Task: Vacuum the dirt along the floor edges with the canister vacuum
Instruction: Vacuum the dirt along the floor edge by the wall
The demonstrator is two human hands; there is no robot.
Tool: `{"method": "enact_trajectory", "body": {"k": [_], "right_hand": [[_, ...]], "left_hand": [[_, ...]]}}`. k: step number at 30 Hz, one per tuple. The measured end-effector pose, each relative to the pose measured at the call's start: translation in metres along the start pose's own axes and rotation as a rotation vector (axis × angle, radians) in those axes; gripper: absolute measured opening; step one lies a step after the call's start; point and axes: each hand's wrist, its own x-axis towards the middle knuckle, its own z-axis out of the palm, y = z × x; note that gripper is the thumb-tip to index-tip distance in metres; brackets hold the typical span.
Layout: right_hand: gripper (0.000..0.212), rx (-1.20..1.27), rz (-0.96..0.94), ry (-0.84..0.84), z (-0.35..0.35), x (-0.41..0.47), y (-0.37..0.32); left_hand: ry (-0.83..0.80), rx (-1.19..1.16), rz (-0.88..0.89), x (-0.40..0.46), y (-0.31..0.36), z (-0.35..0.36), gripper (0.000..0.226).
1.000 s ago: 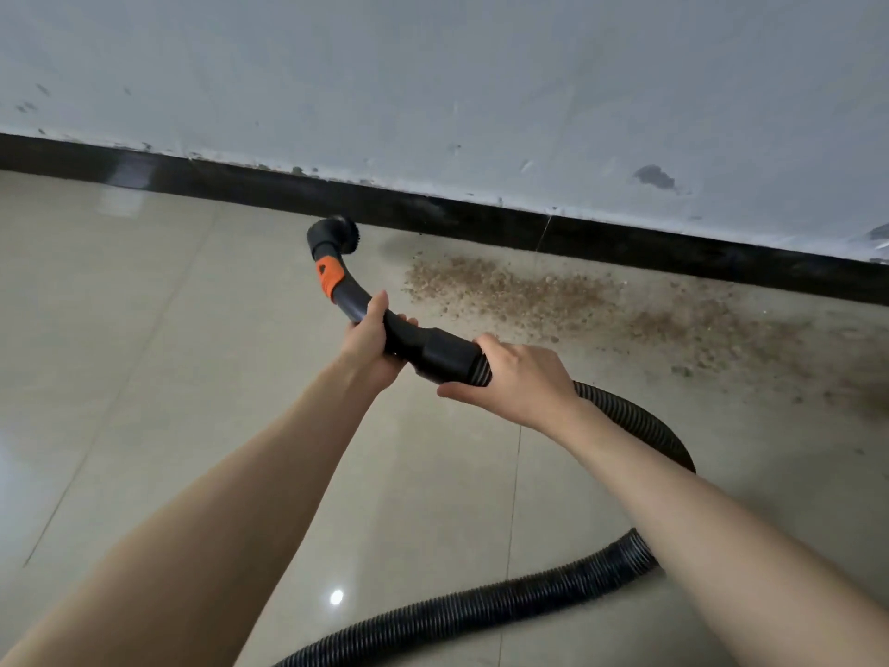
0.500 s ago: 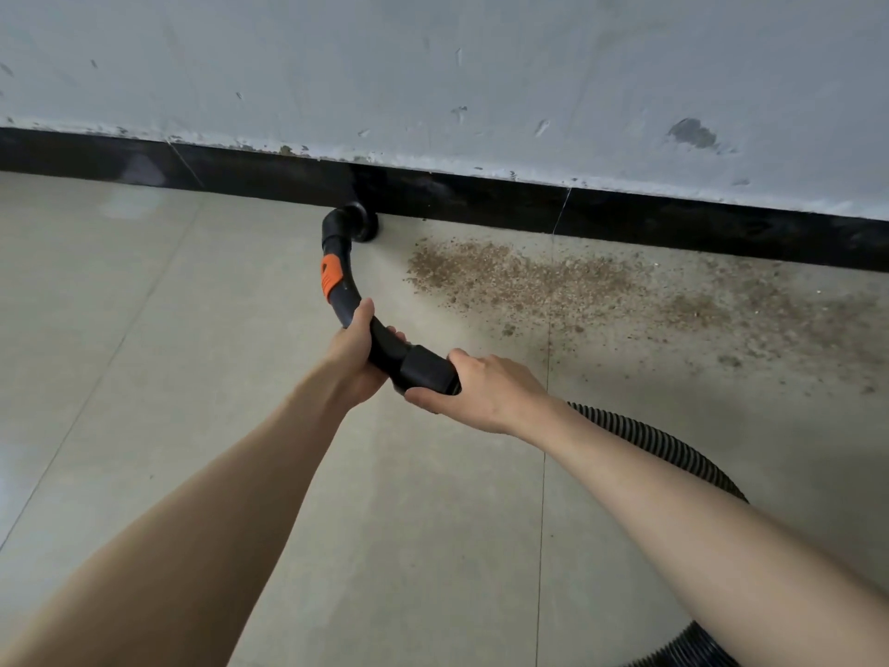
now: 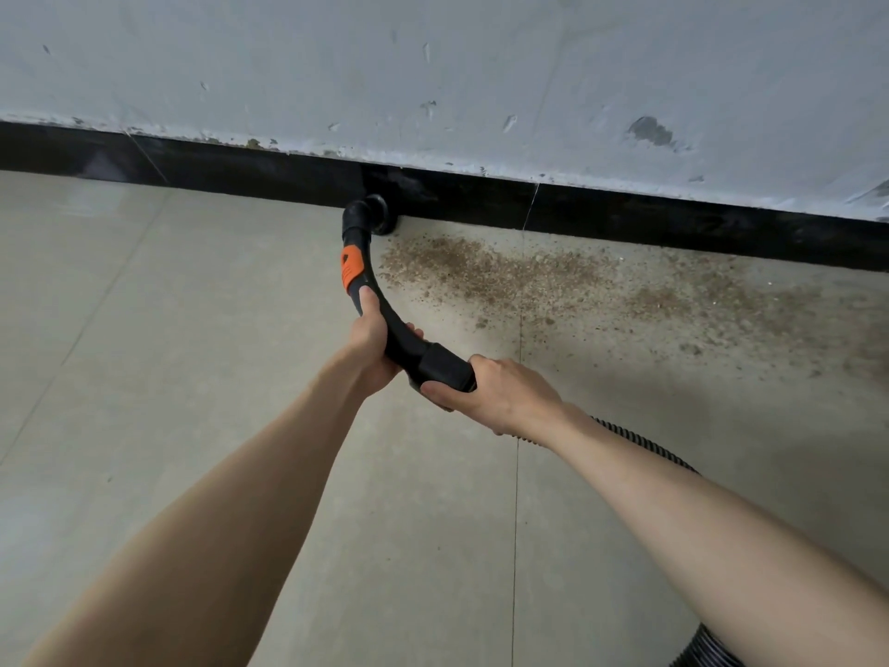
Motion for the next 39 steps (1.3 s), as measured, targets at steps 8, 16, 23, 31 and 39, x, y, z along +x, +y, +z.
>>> {"method": "enact_trajectory", "body": {"k": [8, 16, 23, 31, 39], "right_hand": [[0.076, 0.006, 0.058, 0.037, -0.014, -0.021, 0.023], [0.081, 0.031, 0.103, 0.088, -0.036, -0.050, 0.073], [0.078, 0.052, 0.139, 0.119, -0.050, -0.076, 0.112], [0.069, 0.041, 0.205, 0.147, -0.060, -0.098, 0.157], [0.063, 0.021, 0.276, 0.203, -0.062, -0.116, 0.194]], "left_hand": [[-0.063, 0.011, -0.045, -0.014, -0.015, 0.026, 0.069], [-0.085, -0.030, -0.079, -0.032, -0.046, 0.080, 0.072], [-0.096, -0.032, -0.092, -0.042, -0.077, 0.119, 0.073], [-0.127, -0.008, -0.104, -0.049, -0.111, 0.158, 0.074], [-0.129, 0.023, -0.100, -0.061, -0.134, 0.190, 0.063]]}}
